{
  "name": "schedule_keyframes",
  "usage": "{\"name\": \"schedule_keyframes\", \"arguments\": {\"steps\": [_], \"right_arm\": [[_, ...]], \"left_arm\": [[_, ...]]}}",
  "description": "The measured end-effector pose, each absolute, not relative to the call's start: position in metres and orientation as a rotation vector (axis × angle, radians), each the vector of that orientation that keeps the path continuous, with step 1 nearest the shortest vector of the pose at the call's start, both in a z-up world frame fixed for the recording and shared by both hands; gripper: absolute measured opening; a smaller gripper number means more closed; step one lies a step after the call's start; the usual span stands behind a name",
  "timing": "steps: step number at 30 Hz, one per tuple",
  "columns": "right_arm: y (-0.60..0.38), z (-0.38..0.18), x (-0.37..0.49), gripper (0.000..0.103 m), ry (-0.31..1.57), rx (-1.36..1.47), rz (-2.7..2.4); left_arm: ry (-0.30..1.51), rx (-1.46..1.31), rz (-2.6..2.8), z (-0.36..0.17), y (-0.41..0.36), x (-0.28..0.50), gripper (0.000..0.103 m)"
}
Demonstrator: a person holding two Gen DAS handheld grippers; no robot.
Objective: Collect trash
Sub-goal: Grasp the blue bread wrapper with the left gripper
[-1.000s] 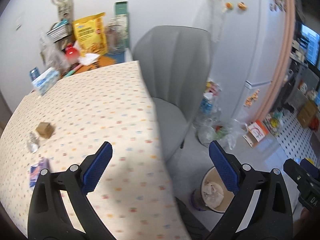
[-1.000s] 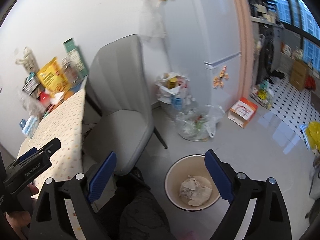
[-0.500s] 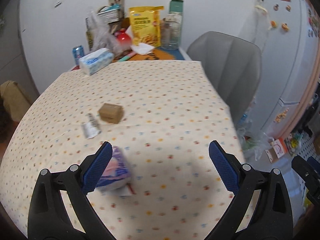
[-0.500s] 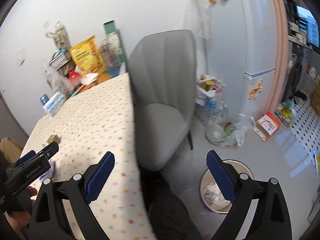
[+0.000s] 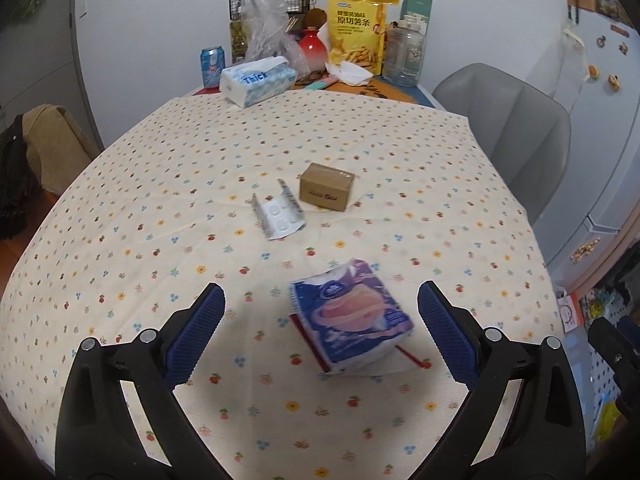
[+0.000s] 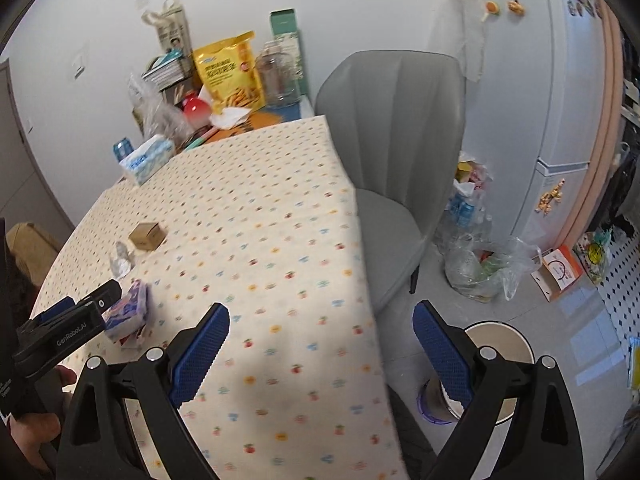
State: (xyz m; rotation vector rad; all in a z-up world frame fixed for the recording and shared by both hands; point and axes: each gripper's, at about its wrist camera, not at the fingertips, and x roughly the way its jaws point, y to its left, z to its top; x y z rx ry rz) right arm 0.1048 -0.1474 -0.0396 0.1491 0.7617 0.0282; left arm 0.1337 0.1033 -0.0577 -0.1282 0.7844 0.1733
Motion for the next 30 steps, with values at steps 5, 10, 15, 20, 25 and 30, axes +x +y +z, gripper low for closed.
{"name": "schedule_keyframes", "arguments": {"steps": [5, 10, 15, 20, 25, 30], "right_arm": [[-0.126, -0.044, 0.106, 0.091, 0.777, 0.122, 0.060], [-0.114, -0.048, 0.109, 0.091, 0.789, 0.103, 0.076], [-0.116, -0.053, 0.115, 0.091, 0.808, 0.111, 0.070], [-0.120, -0.057, 0.122, 0.091, 0.819, 0.119, 0.058], [-0.121, -0.061, 0.127, 0.091, 0.828, 0.124, 0.049], [-0.118, -0.062, 0.130, 0.091, 0.832, 0.116, 0.047]], "left_arm": [[0.801, -0.137, 0.171, -0.065, 0.107, 0.136, 0.096], [0.818, -0.134, 0.163, -0.073, 0.103, 0.143, 0.096], [0.840, -0.123, 0.152, -0.082, 0.099, 0.154, 0.096], [0.865, -0.118, 0.154, -0.090, 0.098, 0.164, 0.096], [0.880, -0.112, 0.147, -0.093, 0.098, 0.172, 0.082], [0.885, -0.153, 0.133, -0.092, 0.107, 0.171, 0.048]]}}
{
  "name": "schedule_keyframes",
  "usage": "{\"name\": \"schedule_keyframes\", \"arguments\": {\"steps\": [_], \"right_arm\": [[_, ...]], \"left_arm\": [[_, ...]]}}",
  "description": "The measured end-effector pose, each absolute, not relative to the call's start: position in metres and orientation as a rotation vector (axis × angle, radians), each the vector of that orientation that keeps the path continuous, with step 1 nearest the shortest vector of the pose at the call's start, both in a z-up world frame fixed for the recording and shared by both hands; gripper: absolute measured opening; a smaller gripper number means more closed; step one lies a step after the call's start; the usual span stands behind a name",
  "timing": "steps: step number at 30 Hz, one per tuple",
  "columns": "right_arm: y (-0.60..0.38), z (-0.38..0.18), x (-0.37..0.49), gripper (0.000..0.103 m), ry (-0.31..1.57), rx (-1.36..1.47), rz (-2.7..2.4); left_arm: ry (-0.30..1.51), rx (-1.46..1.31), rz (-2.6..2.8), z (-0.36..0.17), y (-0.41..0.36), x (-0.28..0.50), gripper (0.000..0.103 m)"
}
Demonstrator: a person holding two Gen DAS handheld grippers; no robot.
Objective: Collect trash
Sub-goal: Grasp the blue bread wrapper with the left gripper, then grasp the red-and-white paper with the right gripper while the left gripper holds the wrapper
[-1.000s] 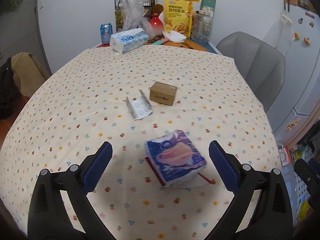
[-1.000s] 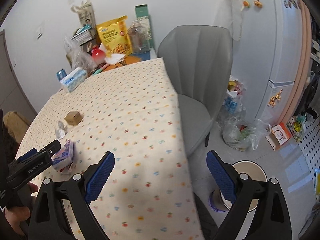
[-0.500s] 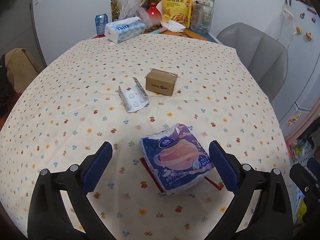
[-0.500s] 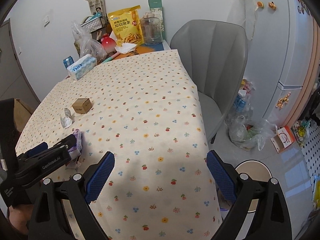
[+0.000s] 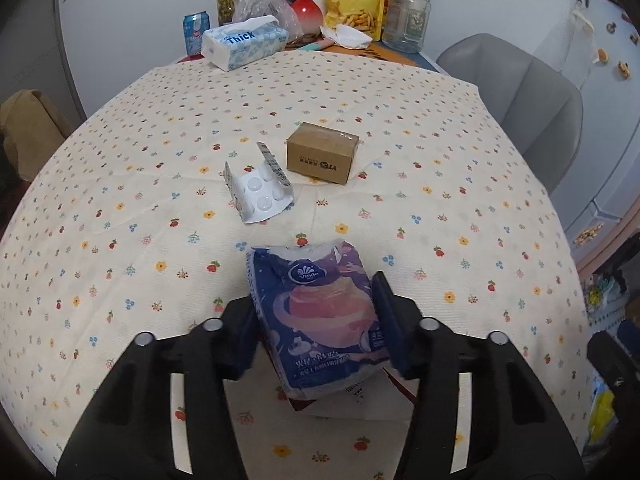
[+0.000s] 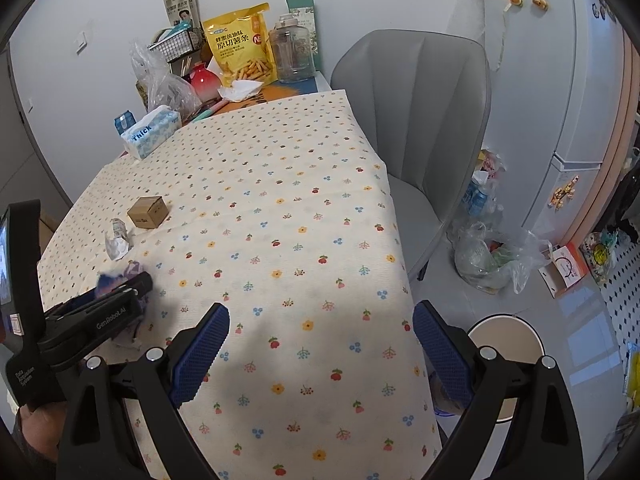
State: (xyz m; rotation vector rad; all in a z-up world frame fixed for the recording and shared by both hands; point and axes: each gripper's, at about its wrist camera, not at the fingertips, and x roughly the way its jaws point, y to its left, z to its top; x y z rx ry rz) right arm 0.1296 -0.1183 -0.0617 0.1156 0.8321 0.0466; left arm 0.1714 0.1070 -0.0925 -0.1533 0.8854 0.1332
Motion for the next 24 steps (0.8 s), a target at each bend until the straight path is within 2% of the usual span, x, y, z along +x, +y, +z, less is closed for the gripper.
{"name": "schedule_keyframes", "arguments": {"steps": [14, 19, 24], "right_arm": [[-0.074, -0.048, 0.126, 0.090, 0.808, 0.064, 0.114], [-0.045, -0.050, 0.124, 0.077, 0.826, 0.042, 0.201], [-0.017, -0.059, 0.122, 0.069, 0.860, 0.025, 0.267]], "left_arm": [[0.806, -0.221, 0.193, -0.070, 0.154, 0.150, 0.047], [0.807, -0.245, 0.217, -0.072, 0.175, 0.139, 0.047], [0.809, -0.251, 0.233, -0.077, 0.186, 0.125, 0.047]]}}
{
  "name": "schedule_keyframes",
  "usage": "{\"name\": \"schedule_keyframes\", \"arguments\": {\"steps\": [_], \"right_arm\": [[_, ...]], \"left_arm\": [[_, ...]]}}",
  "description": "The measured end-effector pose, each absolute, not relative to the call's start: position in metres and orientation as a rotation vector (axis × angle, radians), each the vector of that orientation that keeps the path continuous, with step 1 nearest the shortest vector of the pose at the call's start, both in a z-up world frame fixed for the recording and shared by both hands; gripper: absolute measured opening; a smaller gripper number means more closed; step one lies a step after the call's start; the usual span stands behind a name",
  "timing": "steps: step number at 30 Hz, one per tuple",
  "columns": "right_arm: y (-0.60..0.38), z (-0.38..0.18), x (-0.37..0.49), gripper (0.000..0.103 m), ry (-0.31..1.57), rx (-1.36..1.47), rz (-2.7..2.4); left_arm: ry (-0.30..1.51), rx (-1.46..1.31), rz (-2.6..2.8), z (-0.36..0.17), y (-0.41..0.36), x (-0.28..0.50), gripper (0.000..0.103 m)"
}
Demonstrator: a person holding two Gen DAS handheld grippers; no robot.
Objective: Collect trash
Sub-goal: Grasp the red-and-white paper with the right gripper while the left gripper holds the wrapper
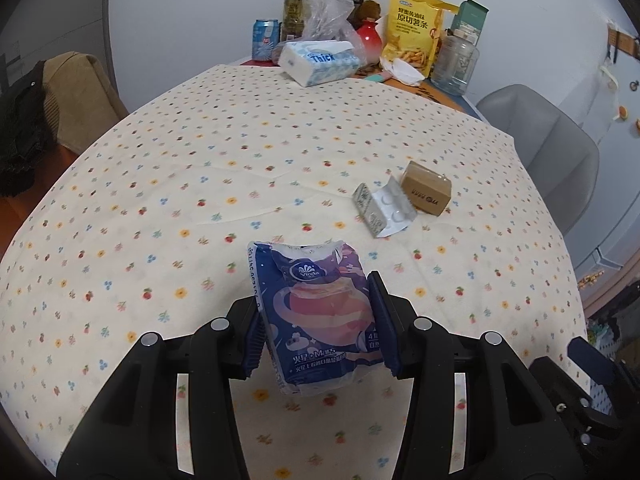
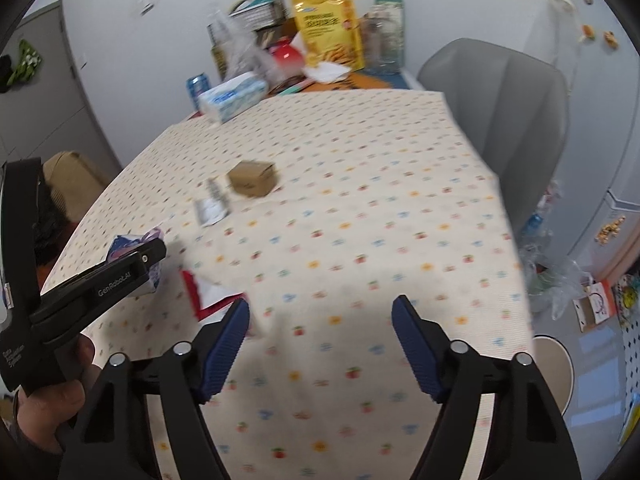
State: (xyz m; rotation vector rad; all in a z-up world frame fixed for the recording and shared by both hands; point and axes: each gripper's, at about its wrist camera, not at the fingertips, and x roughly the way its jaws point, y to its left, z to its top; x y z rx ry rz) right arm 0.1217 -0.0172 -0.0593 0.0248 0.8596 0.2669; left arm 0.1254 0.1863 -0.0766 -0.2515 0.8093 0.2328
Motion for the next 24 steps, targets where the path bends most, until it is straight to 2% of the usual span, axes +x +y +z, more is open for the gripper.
{"name": "schedule_keyframes", "arguments": {"steps": [2, 5, 7, 11, 13, 18, 24], "right_arm": [[-0.008, -0.064, 0.120, 0.065, 0.873, 0.016, 0.286], [0.005, -0.071, 0.119, 0.054, 0.897, 0.006, 0.311], [0.012, -0.076, 0.119, 0.043, 0.914, 0.001, 0.327], [0.022, -0.082, 0.118, 0.029, 0.933, -0.013, 0.348], [0.025, -0.085, 0.118, 0.014, 0.942, -0.018, 0.358], [0.024, -0.081, 0.117, 0.005, 0.931, -0.019, 0.362], [0.003, -0.071, 0.118, 0.004, 0.898, 0.013, 0.322]], "left_arm": [[0.811, -0.252, 0.237, -0.079, 0.190, 0.121, 0.047], [0.819, -0.243, 0.255, -0.081, 0.194, 0.119, 0.047], [0.823, -0.247, 0.263, -0.083, 0.199, 0.118, 0.047], [0.827, -0.235, 0.270, -0.083, 0.204, 0.116, 0.047], [0.828, -0.235, 0.270, -0.083, 0.204, 0.115, 0.047], [0.819, -0.225, 0.265, -0.078, 0.199, 0.116, 0.047], [0.808, -0.197, 0.236, -0.071, 0.177, 0.121, 0.047]]}}
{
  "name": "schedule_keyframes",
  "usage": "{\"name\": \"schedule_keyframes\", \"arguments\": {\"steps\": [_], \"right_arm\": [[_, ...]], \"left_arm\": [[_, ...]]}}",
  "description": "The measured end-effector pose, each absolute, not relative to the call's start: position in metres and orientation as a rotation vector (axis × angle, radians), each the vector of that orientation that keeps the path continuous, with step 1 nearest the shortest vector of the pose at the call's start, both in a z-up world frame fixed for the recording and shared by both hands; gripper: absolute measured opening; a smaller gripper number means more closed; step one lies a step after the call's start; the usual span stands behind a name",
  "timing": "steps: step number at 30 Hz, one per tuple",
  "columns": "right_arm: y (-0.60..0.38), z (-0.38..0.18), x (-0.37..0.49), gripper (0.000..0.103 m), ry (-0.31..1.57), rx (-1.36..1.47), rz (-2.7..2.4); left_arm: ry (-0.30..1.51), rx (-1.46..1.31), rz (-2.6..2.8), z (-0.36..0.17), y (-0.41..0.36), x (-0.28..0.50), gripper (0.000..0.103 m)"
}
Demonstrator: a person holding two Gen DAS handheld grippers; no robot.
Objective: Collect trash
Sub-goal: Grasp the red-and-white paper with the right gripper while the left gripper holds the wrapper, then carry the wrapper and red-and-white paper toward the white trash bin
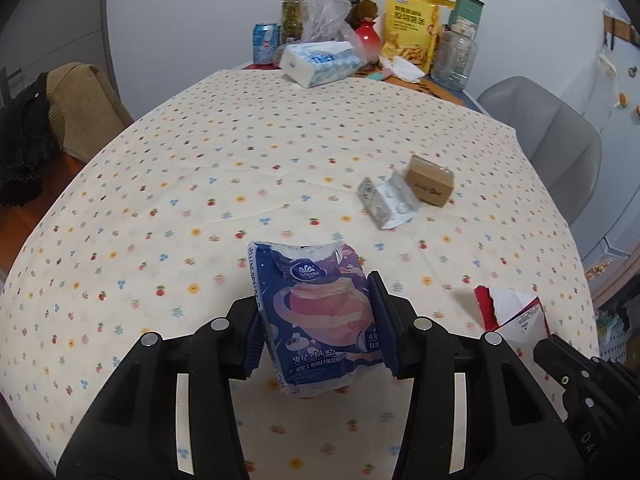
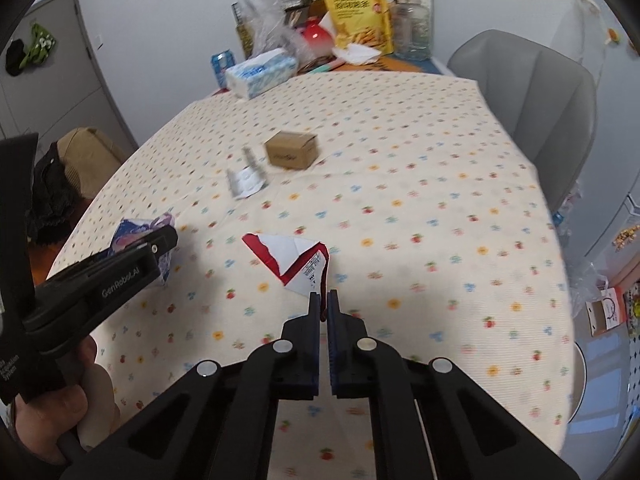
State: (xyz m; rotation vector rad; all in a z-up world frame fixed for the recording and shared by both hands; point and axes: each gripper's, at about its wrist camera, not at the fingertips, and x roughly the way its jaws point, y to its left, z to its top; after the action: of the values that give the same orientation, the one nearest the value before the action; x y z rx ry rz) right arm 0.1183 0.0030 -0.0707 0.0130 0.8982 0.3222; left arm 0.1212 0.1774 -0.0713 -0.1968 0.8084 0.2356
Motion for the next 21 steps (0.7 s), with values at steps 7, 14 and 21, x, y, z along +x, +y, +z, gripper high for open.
{"name": "schedule_keyframes", "arguments": {"steps": [7, 14, 21], "right_arm": [[-0.038, -0.056, 0.116, 0.004, 0.853, 0.051, 0.259], [-0.100, -0.046, 0.111, 0.004, 0.826, 0.094, 0.159], [-0.166, -0.042, 0.107, 0.004, 0.803, 0.156, 0.060]], "left_arm": [[0.786, -0.153, 0.169, -0.059, 0.131, 0.134, 0.047], [0.780, -0.100, 0.060, -0.051, 0.060, 0.151, 0.047], [0.782, -0.034, -0.026, -0.047, -0.006, 0.160, 0.047]]}}
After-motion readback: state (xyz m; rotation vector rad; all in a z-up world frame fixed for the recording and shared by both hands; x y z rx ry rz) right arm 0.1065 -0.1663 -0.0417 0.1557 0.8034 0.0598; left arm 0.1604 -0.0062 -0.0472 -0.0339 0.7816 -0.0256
